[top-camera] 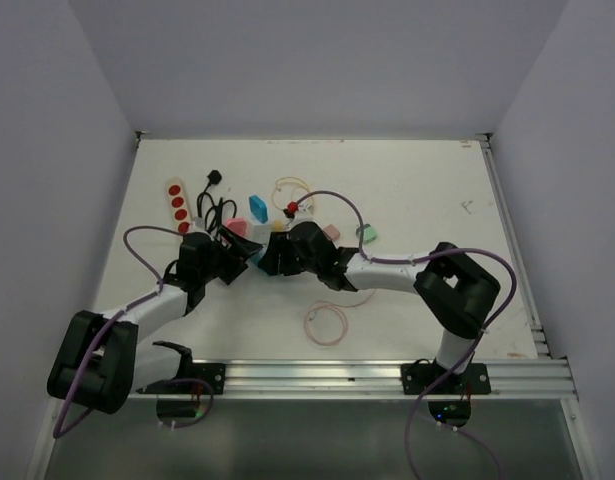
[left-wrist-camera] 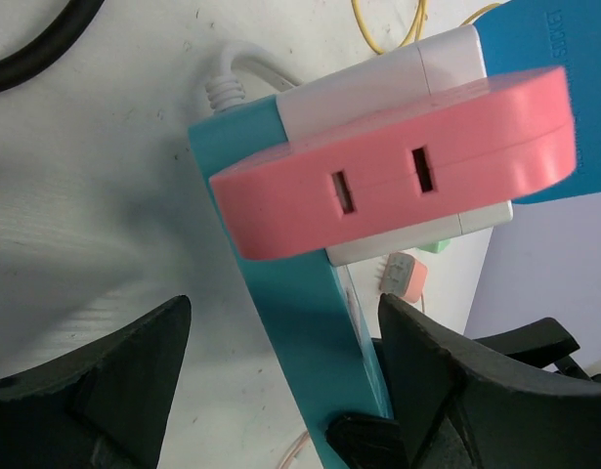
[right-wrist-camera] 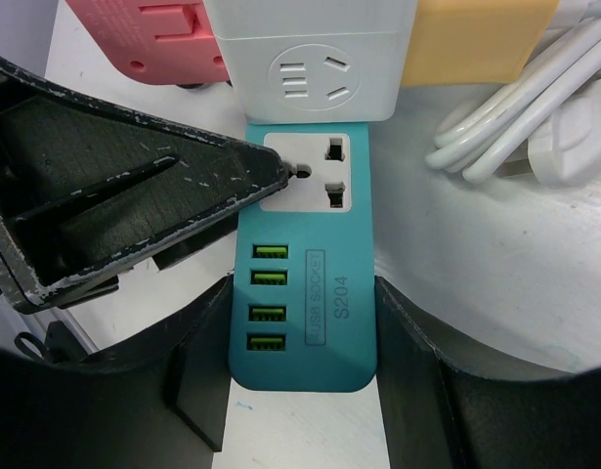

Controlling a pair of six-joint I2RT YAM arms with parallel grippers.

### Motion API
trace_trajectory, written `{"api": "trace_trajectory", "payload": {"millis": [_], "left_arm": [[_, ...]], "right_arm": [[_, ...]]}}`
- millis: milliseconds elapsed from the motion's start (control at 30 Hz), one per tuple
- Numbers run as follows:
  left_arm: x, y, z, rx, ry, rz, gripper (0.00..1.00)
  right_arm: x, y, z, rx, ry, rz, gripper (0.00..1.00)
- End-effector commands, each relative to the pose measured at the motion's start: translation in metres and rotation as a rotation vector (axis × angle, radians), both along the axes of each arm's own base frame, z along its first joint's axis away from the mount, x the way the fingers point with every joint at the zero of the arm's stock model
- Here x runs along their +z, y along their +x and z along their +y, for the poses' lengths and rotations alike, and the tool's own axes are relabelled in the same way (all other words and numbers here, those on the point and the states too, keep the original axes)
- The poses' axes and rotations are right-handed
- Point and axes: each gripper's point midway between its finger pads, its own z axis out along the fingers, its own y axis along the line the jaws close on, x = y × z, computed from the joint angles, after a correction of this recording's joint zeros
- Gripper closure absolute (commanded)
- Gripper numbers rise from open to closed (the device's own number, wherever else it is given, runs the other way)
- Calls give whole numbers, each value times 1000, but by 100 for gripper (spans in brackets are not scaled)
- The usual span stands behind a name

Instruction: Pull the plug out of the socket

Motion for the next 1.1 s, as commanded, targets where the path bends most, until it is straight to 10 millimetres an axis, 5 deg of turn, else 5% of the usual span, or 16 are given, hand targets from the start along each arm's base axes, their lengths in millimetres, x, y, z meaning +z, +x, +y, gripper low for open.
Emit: {"api": "trace_trajectory", "payload": {"millis": [0,133,333,567,767,1067], "left_arm": [[7,9,-4,11,-18,-37,20],[2,5,-6,4,-16,-23,32],[1,2,0,-6,36,-33,63],[5,-3,4,-61,123,-75,95],[14,-5,-2,-204,213,-126,100],[20,-13,-4,-345,311,-167,100]], "right_arm": [[-2,-26,20,83,33,68,100],[-2,-30,22,101,27,65,99],[8,-34,20,117,27,57,83],[29,-45,9,138,21,54,37],[66,-37,-11,117,-47,-28,20],[96,18,-43,-55,-91,-82,19]]}}
